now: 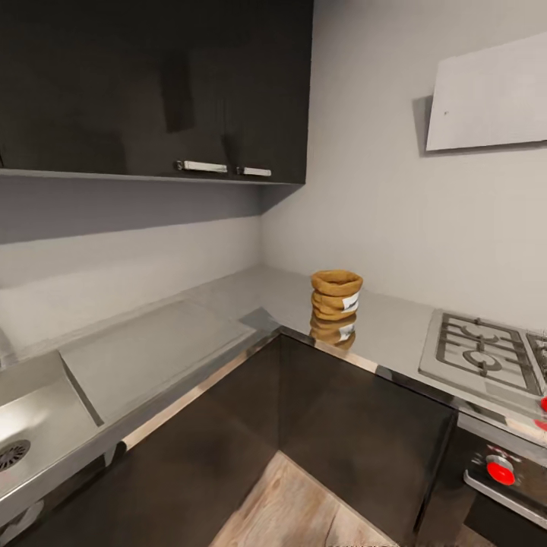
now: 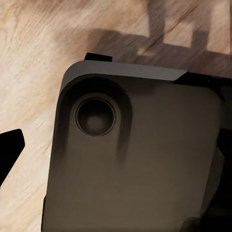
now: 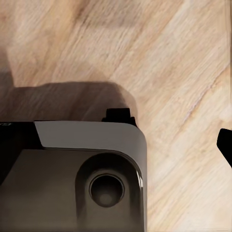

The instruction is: In the kitchen, take the popcorn bag from the countertop, put it into the microwave, and heat it until the popcorn is cooked so the cooked popcorn ends up inside the bag.

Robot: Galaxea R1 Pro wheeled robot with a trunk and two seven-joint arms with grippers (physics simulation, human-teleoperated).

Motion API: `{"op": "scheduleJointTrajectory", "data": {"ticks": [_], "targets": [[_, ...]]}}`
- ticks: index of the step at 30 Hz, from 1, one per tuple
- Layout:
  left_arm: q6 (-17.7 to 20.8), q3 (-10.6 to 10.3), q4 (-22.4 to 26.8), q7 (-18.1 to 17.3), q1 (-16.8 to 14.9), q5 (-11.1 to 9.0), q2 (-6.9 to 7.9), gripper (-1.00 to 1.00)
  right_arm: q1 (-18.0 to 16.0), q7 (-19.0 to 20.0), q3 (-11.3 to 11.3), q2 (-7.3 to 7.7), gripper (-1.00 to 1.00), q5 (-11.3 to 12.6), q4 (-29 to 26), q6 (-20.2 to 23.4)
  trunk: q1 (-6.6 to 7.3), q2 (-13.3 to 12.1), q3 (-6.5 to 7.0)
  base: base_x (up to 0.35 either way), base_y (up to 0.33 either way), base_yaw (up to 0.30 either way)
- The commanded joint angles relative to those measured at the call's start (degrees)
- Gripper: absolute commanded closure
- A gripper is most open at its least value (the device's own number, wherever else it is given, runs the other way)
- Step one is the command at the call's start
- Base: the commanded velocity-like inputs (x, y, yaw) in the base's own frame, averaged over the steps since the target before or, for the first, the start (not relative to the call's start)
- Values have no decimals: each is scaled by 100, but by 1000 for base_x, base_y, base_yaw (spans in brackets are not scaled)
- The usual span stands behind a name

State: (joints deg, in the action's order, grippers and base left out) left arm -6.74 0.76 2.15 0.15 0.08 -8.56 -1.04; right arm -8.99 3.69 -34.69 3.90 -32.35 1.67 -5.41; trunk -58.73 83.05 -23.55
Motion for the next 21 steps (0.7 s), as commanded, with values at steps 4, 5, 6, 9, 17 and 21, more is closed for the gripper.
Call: {"op": "scheduleJointTrajectory", "data": {"ticks": [4,5,6,9,17,21], "targets": [[-12,3,4,15,1,-39,-1,-100,-6,8,-47,0,-100,-34,18,-23,0,3,3,1,0,-237],[-12,3,4,21,1,-40,-2,-100,-7,8,-46,-1,-100,-33,18,-22,0,3,5,0,0,-238],[-12,3,4,24,1,-40,-3,-100,-8,9,-46,-2,-100,-34,18,-22,0,3,7,0,0,-238],[-12,3,4,28,1,-40,-8,-100,-7,9,-46,-1,-100,-35,18,-22,0,3,14,0,0,-237],[-12,3,4,29,1,-40,-10,-100,-6,9,-46,-1,-100,-35,18,-22,0,3,31,0,0,-237],[-12,3,4,29,1,-40,-10,-100,-6,9,-46,-2,-100,-35,18,-22,0,3,39,0,0,-237]]}}
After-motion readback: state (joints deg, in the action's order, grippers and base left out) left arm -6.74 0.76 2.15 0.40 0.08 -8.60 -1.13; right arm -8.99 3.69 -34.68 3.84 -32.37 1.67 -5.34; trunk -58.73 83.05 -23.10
